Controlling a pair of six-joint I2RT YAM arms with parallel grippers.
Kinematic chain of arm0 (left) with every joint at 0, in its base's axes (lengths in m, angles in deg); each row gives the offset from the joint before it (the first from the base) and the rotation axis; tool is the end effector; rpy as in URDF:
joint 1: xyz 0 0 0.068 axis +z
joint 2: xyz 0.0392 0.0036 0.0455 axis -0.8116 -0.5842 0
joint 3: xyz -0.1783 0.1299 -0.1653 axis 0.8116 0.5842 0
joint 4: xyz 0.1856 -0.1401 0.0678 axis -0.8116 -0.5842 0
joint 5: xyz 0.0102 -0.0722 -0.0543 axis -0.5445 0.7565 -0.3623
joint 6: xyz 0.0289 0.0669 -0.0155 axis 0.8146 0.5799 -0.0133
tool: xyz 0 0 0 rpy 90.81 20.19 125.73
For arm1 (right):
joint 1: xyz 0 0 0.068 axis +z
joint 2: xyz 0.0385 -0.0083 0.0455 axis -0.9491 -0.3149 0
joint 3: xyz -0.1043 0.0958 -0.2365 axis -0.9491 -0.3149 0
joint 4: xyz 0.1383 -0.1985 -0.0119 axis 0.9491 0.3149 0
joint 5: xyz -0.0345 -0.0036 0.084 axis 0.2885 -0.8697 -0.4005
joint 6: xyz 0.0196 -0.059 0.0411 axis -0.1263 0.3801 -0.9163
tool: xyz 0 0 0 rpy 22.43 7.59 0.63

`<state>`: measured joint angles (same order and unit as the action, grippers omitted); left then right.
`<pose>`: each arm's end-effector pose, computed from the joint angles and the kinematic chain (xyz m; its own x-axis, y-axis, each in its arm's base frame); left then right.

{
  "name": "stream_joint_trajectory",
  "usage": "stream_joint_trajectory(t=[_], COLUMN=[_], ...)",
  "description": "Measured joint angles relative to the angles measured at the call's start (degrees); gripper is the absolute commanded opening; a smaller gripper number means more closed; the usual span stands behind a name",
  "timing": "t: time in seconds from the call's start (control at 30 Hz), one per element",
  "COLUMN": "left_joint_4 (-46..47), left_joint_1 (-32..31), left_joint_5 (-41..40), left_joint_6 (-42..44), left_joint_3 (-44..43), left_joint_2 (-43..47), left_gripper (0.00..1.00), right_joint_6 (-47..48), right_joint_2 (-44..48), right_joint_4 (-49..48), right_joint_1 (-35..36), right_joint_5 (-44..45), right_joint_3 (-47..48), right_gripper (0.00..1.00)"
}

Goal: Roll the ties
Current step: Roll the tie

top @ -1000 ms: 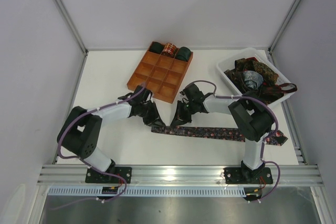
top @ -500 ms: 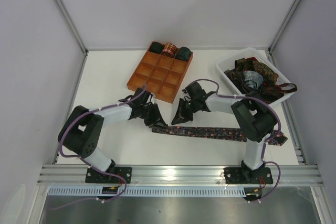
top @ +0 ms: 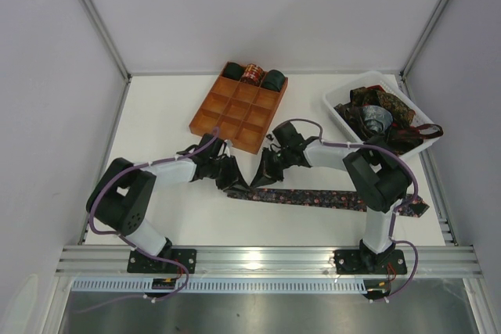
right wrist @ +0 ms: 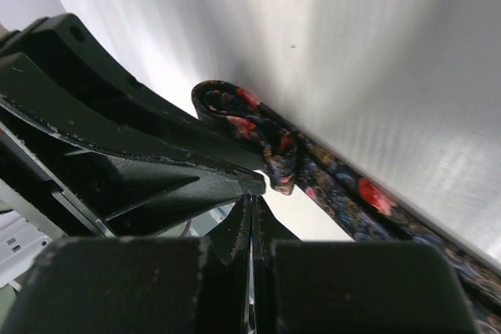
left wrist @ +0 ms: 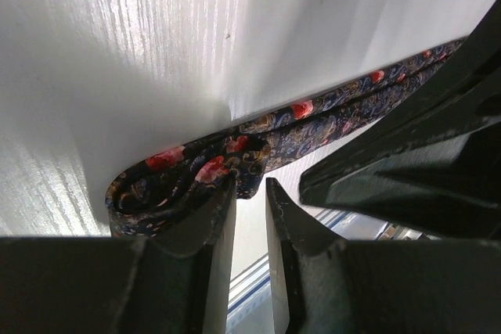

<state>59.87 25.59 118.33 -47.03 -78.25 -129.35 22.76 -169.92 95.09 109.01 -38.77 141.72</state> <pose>0.2325 -0.1618 0.1387 -0.9830 -0.1783 -0.0443 -0.1067 0.7500 -0.6527 0.2673 0.2534 0.1451 -0.9991 -0.0340 0.0246 -0.0036 0.6536 0.7568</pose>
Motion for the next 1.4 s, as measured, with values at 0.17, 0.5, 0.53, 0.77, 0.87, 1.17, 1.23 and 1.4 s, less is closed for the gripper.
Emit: stream_joint_trajectory(t=[0.17,0.5,0.53,0.77,0.87,1.17,1.23,1.4], left_joint_4=[0.1,0.0,0.0,0.8,1.1,-5.4,-7.3,-11.0], left_joint_1=[0.0,0.0,0.0,-0.2,-0.2,0.6,2.1,7.6], left_joint_5=[-0.2,-0.7,-0.7,0.0,0.1,-1.1,-1.2,-1.2], left_joint_6=[0.3,0.5,0.6,0.5,0.6,3.3,4.5,7.4], left_joint_3=[0.1,1.0,1.0,1.0,1.0,-0.7,-1.4,-1.6], left_joint_2=[0.0,0.0,0.0,0.0,0.0,5.4,7.2,9.9], left_gripper=[0.26,0.26,0.25,0.25,0.26,0.38,0.45,0.54], right_joint_6=[0.0,0.2,0.3,0.7,1.1,2.8,3.3,4.1], right_joint_2=[-1.9,-4.5,-4.7,-6.5,-6.5,-6.6,-6.6,-6.6], right_joint_4=[-0.4,-0.2,-0.2,-0.2,-0.2,0.2,0.4,0.5], right_joint_1=[2.0,2.0,1.9,1.7,1.7,1.7,1.7,1.7], right_joint_5=[-0.6,-0.6,-0.5,0.3,0.4,0.6,0.7,0.8], right_joint_3=[1.5,2.4,2.4,2.4,2.4,2.6,2.7,2.7], right_gripper=[0.00,0.00,0.00,0.00,0.00,0.00,0.00,0.00])
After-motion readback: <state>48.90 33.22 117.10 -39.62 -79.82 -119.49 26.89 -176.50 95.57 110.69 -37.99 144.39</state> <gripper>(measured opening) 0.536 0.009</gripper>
